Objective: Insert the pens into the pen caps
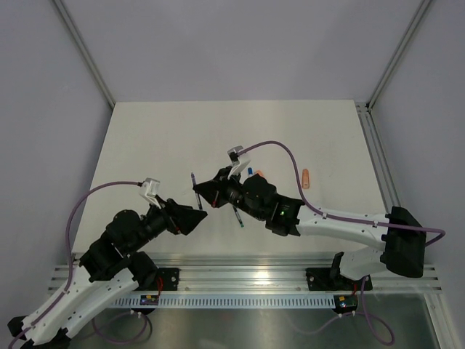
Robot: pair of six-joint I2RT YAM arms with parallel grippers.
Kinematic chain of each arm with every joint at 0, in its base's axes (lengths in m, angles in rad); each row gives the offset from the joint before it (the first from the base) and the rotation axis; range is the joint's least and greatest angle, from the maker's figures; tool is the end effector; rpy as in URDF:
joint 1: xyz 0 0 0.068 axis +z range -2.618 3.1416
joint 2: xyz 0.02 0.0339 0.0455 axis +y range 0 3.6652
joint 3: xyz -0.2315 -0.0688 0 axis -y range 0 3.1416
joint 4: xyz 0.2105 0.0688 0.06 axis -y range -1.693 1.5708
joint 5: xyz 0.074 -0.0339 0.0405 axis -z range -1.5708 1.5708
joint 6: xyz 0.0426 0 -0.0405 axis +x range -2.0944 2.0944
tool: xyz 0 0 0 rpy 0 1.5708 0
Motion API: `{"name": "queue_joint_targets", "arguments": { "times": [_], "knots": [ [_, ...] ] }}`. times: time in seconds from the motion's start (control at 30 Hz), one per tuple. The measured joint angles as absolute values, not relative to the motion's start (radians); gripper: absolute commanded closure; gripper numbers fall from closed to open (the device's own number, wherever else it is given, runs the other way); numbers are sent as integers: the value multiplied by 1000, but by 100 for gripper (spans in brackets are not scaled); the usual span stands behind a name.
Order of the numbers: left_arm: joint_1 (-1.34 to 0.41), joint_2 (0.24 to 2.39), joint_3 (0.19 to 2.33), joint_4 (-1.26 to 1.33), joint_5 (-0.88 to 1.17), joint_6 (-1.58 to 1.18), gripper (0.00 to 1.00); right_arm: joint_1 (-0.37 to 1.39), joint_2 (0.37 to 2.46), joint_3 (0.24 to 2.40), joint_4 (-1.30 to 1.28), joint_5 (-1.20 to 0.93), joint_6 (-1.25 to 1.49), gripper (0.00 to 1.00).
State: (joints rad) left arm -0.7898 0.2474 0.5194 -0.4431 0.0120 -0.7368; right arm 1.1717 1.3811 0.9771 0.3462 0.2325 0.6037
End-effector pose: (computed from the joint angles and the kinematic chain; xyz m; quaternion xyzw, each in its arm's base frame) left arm 0.0680 -0.0693 0.2647 0.0241 0.7646 -0.4486 0.4622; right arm 0.1290 0.2807 0.3066 -0.1260 0.7157 0.4755 0.4957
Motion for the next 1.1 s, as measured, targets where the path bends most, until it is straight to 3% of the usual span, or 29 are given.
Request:
{"name": "queue_joint_targets", "arguments": {
  "times": [0.17,0.27,0.57,0.73,1.0,1.1],
  "knots": [
    [-790,264,493,-371,24,-746,45,1172,1381,954,406,198,638,100],
    [-790,264,479,-344,22,-746,52,1172,1381,938,442,181,653,100],
    [-790,264,464,-318,16,-746,55,1172,1383,928,468,162,666,100],
    [-790,264,462,-308,12,-743,77,1172,1398,928,483,162,672,100],
    [-790,279,462,-302,7,-734,100,1172,1406,921,492,165,671,100],
    [-790,279,462,-309,7,-730,100,1172,1406,921,485,165,671,80]
  ]
}}
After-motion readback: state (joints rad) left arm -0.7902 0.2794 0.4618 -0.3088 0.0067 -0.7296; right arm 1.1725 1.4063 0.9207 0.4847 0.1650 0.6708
